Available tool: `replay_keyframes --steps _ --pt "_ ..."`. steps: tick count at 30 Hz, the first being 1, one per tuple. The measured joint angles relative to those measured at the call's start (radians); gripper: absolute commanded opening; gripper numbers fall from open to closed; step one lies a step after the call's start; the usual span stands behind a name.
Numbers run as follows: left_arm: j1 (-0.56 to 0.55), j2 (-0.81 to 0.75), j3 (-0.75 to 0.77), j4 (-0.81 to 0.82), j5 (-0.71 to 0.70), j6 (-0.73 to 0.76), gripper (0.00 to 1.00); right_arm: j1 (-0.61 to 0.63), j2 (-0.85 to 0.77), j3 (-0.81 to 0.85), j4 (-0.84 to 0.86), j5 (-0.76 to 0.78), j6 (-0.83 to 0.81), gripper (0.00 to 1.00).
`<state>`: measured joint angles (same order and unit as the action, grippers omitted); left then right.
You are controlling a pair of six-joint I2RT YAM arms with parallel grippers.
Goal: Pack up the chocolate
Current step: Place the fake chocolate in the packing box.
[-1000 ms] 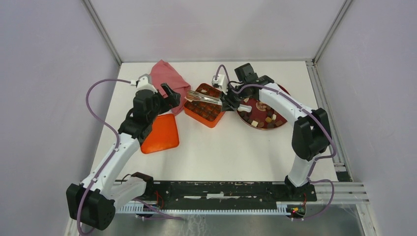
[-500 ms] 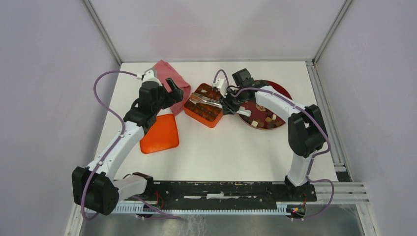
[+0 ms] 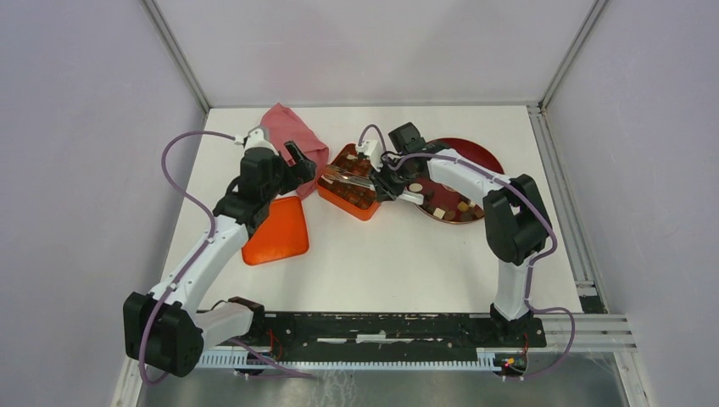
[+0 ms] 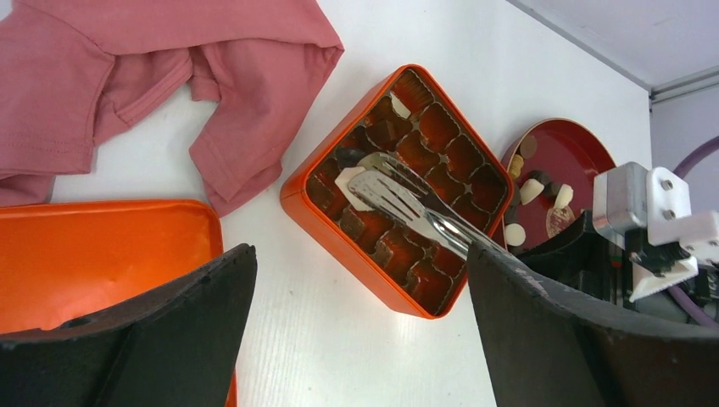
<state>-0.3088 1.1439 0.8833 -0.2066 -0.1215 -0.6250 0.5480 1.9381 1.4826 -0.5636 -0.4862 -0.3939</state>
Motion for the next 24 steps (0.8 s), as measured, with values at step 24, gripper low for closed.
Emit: replay_keyframes --steps 24 --pt "0.0 -0.082 -0.043 -0.023 -0.01 -0.019 0.98 0.035 0.045 0.037 0.013 0.029 0.012 0.37"
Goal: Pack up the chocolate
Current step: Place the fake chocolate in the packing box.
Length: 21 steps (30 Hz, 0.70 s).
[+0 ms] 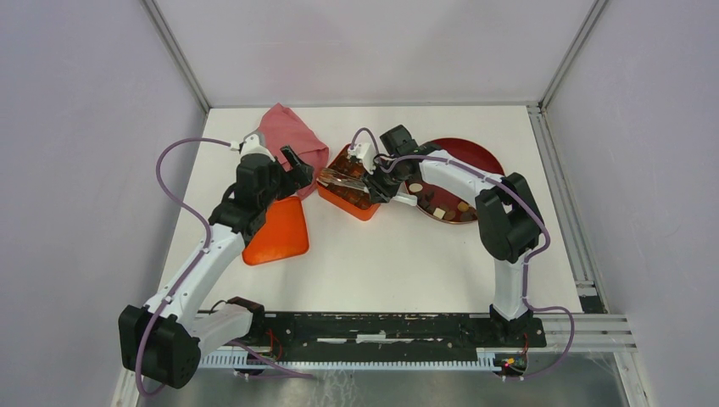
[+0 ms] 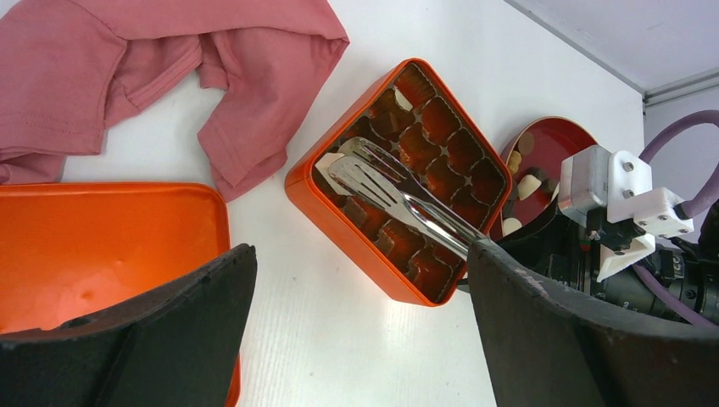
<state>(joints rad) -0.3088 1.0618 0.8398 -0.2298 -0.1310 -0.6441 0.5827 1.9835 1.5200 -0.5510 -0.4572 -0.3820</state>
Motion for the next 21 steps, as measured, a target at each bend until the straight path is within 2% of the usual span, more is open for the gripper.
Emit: replay_keyframes --steps 13,21 --pt "0.0 0.0 0.0 0.0 0.002 -0.005 0.98 0.0 0.0 0.002 -0.002 -0.001 0.0 0.38" --pt "0.0 0.0 -0.003 0.0 0.011 -0.043 0.95 -0.024 -0.017 0.027 -0.018 -0.095 0.012 0.37"
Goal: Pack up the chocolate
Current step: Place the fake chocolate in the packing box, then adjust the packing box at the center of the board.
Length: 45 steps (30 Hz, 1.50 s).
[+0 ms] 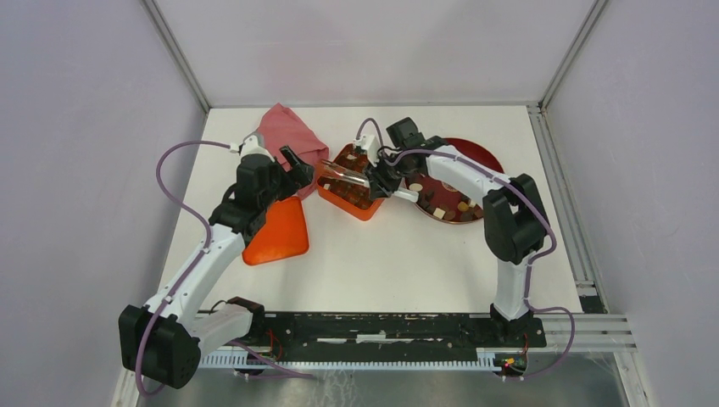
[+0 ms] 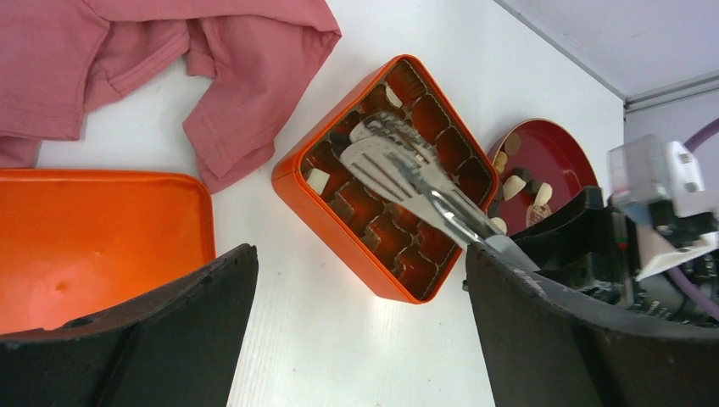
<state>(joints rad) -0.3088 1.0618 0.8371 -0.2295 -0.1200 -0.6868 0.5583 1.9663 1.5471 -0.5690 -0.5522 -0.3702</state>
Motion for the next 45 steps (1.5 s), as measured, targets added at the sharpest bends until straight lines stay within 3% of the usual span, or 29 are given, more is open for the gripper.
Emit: replay_keyframes --steps 8,10,17,24,36,40,45 --pt "0.0 0.046 -0.033 0.026 0.022 -0.127 0.83 -0.109 -0.095 -0.004 0.0 -0.089 0.02 0.37" --pt "-0.007 0.093 -0.034 0.022 0.011 -0.179 0.76 -0.15 -0.114 -0.01 0.001 -0.108 0.027 0.37" --pt "-0.098 0.267 0.004 -0.036 -0.086 -0.31 0.74 -0.259 -0.15 -0.042 0.008 -0.13 0.037 0.38" --pt "-0.125 0.386 0.039 -0.043 -0.09 -0.377 0.62 -0.294 -0.197 -0.105 0.006 -0.122 0.033 0.38" --pt "-0.188 0.543 0.148 -0.045 -0.135 -0.476 0.61 -0.332 -0.256 -0.16 -0.021 -0.076 0.013 0.38" --pt "-0.191 0.599 0.203 -0.056 -0.157 -0.498 0.54 -0.335 -0.264 -0.169 -0.024 -0.077 0.013 0.38" --pt "-0.193 0.661 0.261 -0.095 -0.175 -0.512 0.52 -0.344 -0.268 -0.17 -0.024 -0.085 0.014 0.38"
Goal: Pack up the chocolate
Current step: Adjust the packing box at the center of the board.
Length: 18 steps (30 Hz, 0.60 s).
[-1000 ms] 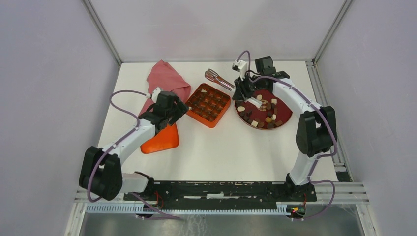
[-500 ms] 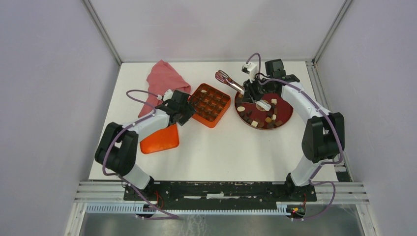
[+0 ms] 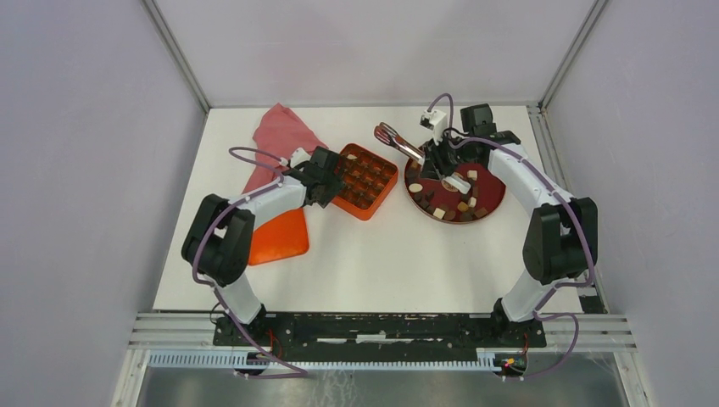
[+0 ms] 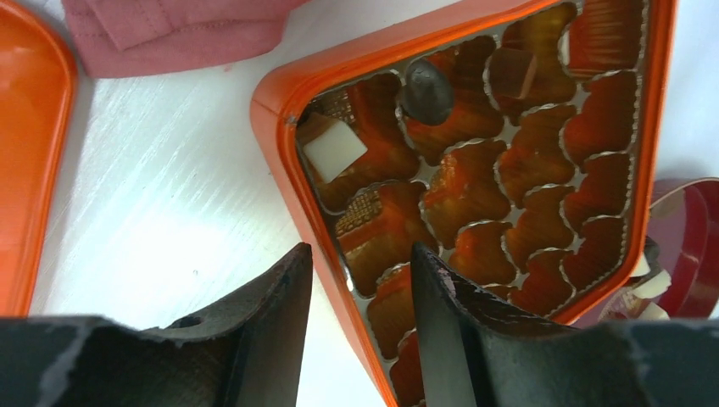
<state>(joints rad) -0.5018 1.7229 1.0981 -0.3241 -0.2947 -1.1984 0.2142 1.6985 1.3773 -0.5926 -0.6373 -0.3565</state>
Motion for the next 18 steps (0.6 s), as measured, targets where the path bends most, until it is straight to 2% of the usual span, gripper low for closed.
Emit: replay_keyframes --steps 5,9,18 --pt "-0.011 0.016 0.003 -0.045 -0.01 -0.025 0.51 -0.018 -0.012 -0.005 0.001 -0.014 0.002 0.38" --pt "-0.015 0.048 0.013 -0.06 -0.01 -0.031 0.32 -0.028 -0.019 -0.005 0.001 -0.018 0.004 0.38" --pt "-0.016 0.087 0.086 -0.129 -0.016 -0.009 0.06 -0.042 -0.037 -0.014 0.001 -0.021 0.005 0.38"
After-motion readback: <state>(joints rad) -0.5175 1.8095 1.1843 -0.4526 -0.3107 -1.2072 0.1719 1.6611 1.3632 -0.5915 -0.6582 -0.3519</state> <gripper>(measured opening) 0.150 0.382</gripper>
